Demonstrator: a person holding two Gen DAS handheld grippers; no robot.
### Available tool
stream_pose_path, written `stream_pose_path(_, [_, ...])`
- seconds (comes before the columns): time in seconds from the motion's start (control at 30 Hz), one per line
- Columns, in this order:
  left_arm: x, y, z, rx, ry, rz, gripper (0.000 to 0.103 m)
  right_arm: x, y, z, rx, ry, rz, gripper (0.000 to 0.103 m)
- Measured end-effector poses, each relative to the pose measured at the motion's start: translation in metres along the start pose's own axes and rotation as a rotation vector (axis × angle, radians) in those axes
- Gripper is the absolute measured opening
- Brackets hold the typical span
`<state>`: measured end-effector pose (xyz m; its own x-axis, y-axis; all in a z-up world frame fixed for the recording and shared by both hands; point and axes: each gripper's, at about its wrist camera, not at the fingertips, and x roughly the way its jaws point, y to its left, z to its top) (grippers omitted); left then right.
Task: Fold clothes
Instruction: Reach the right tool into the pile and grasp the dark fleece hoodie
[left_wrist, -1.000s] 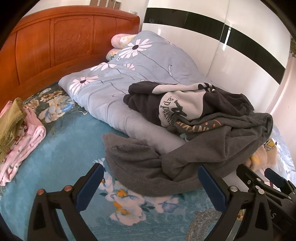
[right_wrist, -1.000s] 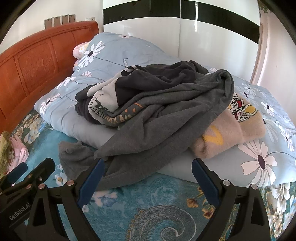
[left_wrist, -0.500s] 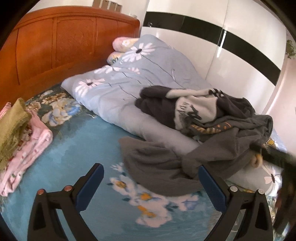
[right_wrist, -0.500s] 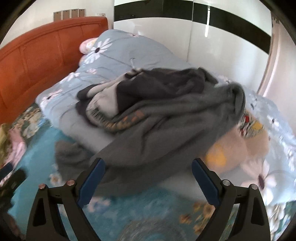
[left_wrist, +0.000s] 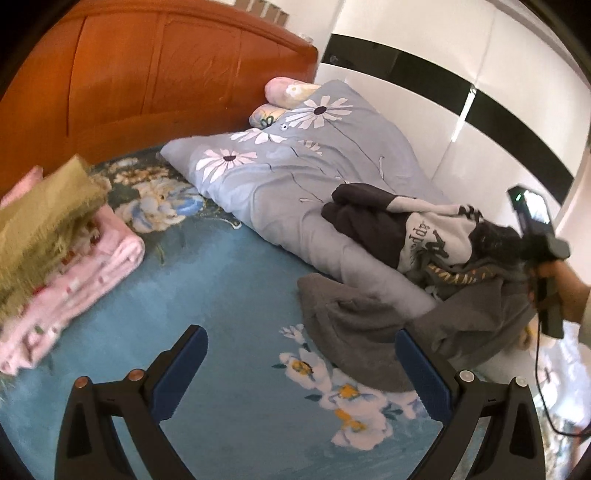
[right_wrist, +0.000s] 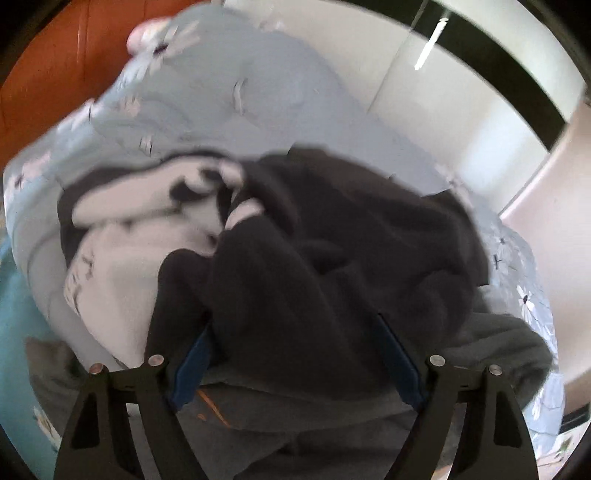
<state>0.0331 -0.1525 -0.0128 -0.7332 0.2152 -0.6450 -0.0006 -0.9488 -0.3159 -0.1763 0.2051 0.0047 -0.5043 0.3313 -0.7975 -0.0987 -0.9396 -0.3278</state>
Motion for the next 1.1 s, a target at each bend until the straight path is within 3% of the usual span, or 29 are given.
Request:
stream_pose_path(0.07, [0.006,0.002,-0.002,-0.021,0.008,-0.016,0.103,0.003,0.008,0.000,-0.040,0.004,-0.019,0.083])
stream_pose_path(0.17, [0.015,0.005,-0.007,-0.039,0.042,-0.036,0.103,0.003,0.014,0.003,-0.046,0.009,-0.012,0.070])
stream_pose_path(0.3, [0.023,0.009,-0.010,-0.069,0.066,-0.067,0.103,0.001,0.030,-0.001,-0.154,0.035,-0.058,0.063])
stream_pose_path(0.37, [0.025,0.011,-0.011,-0.084,0.068,-0.083,0.103,0.004,0.035,-0.003,-0.200,0.048,-0.110,0.054])
stream_pose_path(0.43, [0.024,0.013,-0.011,-0.095,0.068,-0.098,0.103,0.003,0.031,0.005,-0.146,0.054,-0.137,0.028])
stream_pose_path(0.5, [0.022,0.015,-0.010,-0.104,0.065,-0.112,0.103,-0.006,0.026,0.016,-0.062,0.031,-0.132,0.018])
stream_pose_path(0.63, [0.014,0.020,-0.006,-0.126,0.048,-0.131,0.103,-0.046,0.025,0.045,0.020,-0.085,-0.119,0.012])
stream_pose_path(0.8, [-0.006,0.023,0.010,-0.134,0.003,-0.148,0.103,-0.099,0.035,0.078,0.019,-0.187,-0.096,0.011])
stream_pose_path(1.1, [-0.054,0.026,0.026,-0.127,-0.083,-0.157,0.103,-0.176,0.062,0.070,-0.020,-0.347,0.006,0.010])
